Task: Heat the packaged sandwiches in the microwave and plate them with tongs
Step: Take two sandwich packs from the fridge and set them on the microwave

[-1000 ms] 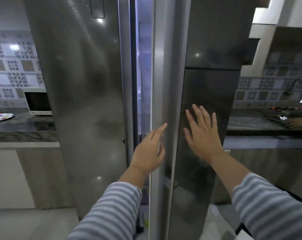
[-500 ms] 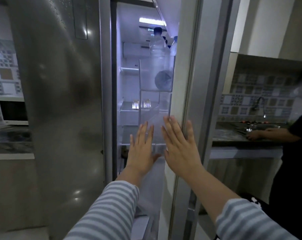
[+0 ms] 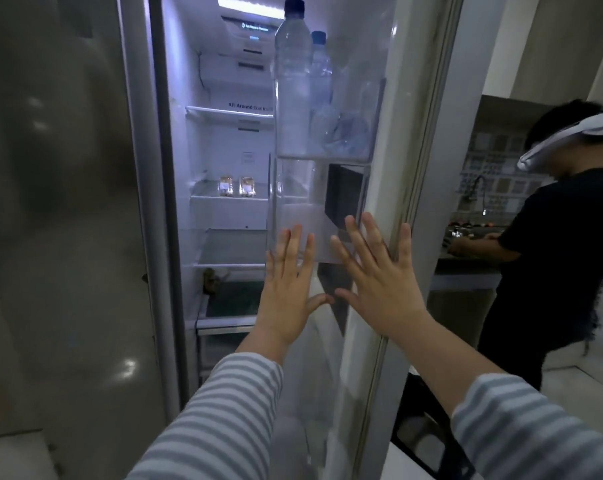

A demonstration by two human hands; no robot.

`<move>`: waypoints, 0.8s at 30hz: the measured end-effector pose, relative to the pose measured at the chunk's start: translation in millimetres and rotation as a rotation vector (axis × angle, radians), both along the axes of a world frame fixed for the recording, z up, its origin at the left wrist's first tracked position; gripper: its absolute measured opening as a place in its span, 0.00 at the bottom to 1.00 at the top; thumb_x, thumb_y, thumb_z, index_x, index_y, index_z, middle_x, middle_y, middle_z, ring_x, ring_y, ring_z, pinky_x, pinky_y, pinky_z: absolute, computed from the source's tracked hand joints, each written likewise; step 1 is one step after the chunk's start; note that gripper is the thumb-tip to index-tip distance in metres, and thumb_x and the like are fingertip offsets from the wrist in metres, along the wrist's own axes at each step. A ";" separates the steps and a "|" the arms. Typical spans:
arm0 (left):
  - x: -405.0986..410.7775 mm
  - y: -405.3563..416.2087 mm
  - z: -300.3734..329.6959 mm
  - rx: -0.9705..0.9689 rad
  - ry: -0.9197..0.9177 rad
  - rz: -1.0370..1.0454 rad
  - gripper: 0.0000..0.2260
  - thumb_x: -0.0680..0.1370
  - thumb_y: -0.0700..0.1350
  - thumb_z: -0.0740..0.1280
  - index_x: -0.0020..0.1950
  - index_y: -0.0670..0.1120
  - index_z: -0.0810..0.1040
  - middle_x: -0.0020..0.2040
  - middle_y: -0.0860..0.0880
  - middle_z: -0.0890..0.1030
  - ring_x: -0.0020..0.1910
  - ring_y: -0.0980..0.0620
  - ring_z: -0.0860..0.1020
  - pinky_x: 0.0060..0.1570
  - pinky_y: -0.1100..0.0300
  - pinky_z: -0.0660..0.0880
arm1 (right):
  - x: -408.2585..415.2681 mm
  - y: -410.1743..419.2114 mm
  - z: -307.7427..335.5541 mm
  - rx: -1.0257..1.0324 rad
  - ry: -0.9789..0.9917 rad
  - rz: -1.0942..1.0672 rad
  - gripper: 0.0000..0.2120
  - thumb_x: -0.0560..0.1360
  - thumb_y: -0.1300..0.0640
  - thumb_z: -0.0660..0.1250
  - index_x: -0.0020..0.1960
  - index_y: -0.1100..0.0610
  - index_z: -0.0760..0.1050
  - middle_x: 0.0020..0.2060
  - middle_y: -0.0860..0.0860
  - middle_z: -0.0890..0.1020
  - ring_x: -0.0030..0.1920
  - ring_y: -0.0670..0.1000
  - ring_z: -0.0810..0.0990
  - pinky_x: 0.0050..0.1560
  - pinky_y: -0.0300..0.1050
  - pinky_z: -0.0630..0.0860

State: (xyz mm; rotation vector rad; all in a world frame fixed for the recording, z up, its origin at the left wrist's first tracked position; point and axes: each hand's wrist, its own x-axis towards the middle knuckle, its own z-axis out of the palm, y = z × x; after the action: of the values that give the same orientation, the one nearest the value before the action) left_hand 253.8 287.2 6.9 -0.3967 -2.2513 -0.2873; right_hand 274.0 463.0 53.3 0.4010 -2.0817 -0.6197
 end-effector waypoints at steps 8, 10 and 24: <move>10.3 61.6 -1.5 -0.025 0.064 0.074 0.52 0.68 0.62 0.69 0.77 0.48 0.36 0.78 0.45 0.44 0.77 0.43 0.45 0.73 0.41 0.51 | -9.2 67.1 -2.5 0.020 0.048 0.054 0.46 0.71 0.33 0.62 0.79 0.52 0.46 0.78 0.58 0.48 0.77 0.61 0.47 0.70 0.73 0.41; 10.8 71.3 -2.0 -0.023 0.055 0.090 0.52 0.68 0.62 0.68 0.77 0.48 0.35 0.78 0.44 0.45 0.77 0.43 0.44 0.73 0.40 0.51 | -9.9 75.4 -2.4 0.021 0.036 0.047 0.45 0.72 0.33 0.61 0.79 0.52 0.46 0.78 0.58 0.48 0.77 0.61 0.46 0.69 0.74 0.41; 31.4 25.8 9.7 -0.060 0.137 0.112 0.27 0.77 0.46 0.62 0.76 0.50 0.60 0.77 0.47 0.59 0.77 0.47 0.53 0.73 0.39 0.47 | 13.2 35.8 -8.4 -0.208 -0.062 0.178 0.32 0.70 0.55 0.65 0.73 0.57 0.64 0.76 0.60 0.58 0.77 0.61 0.52 0.71 0.72 0.40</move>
State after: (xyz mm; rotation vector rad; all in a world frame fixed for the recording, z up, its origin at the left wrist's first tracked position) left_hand 285.1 312.9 16.6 -0.3106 -2.1420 -0.1302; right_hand 287.2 498.8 44.9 0.4837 -2.1162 -0.2864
